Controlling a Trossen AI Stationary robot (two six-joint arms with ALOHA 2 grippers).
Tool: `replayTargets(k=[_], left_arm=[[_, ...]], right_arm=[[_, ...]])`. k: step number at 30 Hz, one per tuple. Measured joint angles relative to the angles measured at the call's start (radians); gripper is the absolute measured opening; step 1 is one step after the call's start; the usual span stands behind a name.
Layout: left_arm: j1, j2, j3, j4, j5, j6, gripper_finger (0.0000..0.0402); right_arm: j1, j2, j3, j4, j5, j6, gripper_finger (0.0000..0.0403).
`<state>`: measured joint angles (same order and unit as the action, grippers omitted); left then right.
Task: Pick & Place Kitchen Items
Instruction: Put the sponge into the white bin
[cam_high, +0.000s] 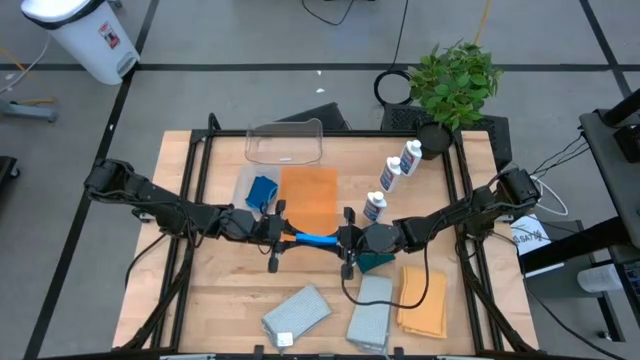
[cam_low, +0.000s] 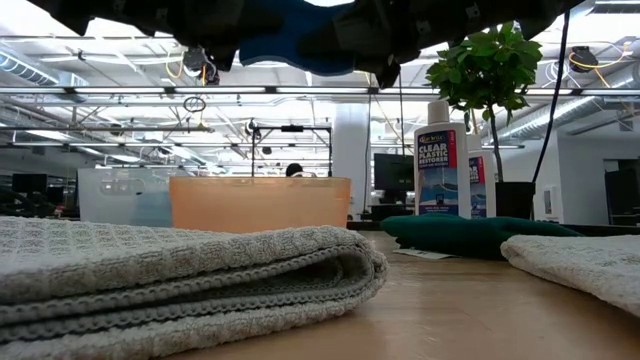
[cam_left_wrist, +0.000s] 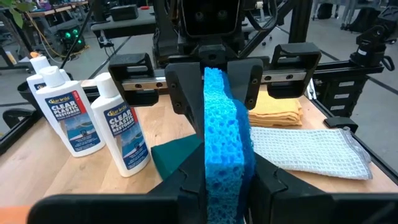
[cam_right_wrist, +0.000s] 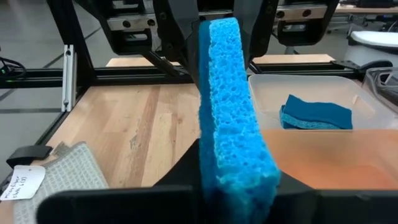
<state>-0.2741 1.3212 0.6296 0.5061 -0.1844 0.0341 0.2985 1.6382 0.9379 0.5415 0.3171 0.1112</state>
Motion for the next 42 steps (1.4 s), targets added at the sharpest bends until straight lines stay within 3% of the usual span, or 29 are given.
replayTargets(k=[7,10,17,24,29,35,39,42], left_arm=[[0.0,0.0,0.0,0.001,0.072,0.076,0.0012],[0.0,0.0,0.0,0.014,0.068,0.091,0.0018],[0.0,-0.046,0.0,-0.018,-0.04,0.093,0.0009],[0.0,-0.218,0.0,-0.171,-0.199,0.035,0.002],[0.001,-0.342,-0.017,-0.36,-0.385,-0.08,0.0009],[0.018,-0.476,-0.122,-0.408,-0.661,-0.285,0.0016],[0.07,-0.535,-0.184,-0.454,-0.676,-0.463,0.0007],[0.125,-0.547,-0.213,-0.523,-0.654,-0.582,0.0023]], right_arm=[[0.0,0.0,0.0,-0.008,-0.004,-0.021,0.007],[0.0,0.0,0.0,-0.008,-0.003,-0.045,0.0071],[0.004,-0.01,0.0,-0.06,0.0,-0.105,0.0111],[0.004,-0.074,0.0,-0.215,-0.004,-0.084,0.0154],[0.005,-0.097,0.0,-0.236,-0.004,-0.045,0.0154],[0.005,-0.098,0.0,-0.238,-0.004,-0.044,0.014],[0.005,-0.098,0.0,-0.233,-0.005,-0.045,0.0134],[0.005,-0.098,0.0,-0.225,-0.004,-0.044,0.0131]])
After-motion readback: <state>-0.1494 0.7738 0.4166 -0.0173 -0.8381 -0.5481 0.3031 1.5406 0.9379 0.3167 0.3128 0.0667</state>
